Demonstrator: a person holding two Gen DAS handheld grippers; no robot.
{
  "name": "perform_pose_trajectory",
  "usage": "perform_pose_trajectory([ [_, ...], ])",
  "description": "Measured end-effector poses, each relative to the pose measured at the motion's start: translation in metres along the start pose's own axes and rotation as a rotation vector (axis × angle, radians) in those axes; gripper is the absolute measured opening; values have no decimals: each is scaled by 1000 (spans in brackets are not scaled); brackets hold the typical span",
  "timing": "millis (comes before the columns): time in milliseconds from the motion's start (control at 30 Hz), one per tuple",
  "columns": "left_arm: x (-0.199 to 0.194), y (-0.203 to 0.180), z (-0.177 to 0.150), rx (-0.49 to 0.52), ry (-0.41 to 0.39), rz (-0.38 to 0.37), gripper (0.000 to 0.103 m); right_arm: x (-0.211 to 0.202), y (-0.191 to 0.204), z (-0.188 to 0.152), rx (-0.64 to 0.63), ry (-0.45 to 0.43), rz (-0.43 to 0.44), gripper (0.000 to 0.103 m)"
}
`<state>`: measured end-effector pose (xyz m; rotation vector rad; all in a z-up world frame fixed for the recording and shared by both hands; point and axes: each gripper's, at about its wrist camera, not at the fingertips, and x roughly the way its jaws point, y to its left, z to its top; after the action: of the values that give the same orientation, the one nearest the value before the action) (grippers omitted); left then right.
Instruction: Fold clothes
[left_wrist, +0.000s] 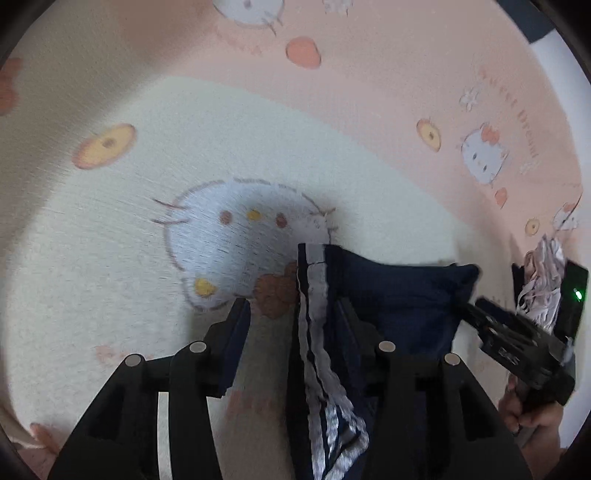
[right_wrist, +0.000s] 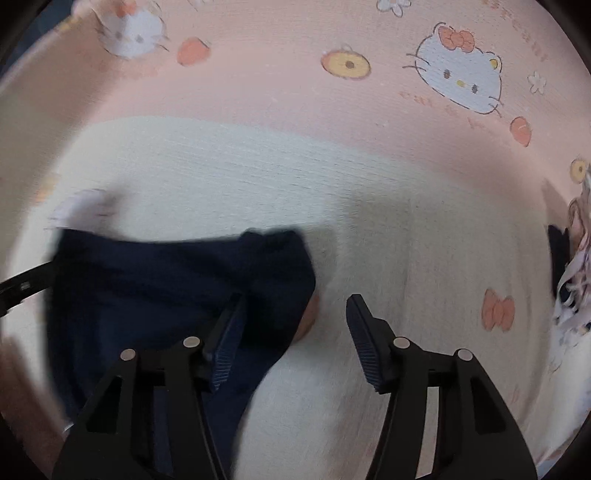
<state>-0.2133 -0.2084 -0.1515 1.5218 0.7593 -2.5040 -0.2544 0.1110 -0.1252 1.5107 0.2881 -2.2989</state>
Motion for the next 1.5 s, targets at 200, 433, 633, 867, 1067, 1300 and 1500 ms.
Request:
perform_pose_trajectory([
  [200,-18,5,-44,-97,64,-62,47,-49,17,-57,64,26,186,58],
  [433,-8,14,-102,-132,210,-124,46,-69,32,-154,-65,116,97,58],
  [633,-32,3,-131,-80,176,-132,25,-71,15,-174,48,147,174,58],
  [867,-23,8,-151,-124,265,-148,30,-78,9,-182,96,143,216,57],
  [1067,-19,-6,-152,-75,253,-139,15,-51,-4,-168,57,166,177,57],
  [1300,-22,-5,-155,-59,283,-88,12,-56,-9,-175,44,160,155,58],
  [1500,-29,8,-155,-138,252,-137,19,-62,-19,-179,20,160,135,59],
])
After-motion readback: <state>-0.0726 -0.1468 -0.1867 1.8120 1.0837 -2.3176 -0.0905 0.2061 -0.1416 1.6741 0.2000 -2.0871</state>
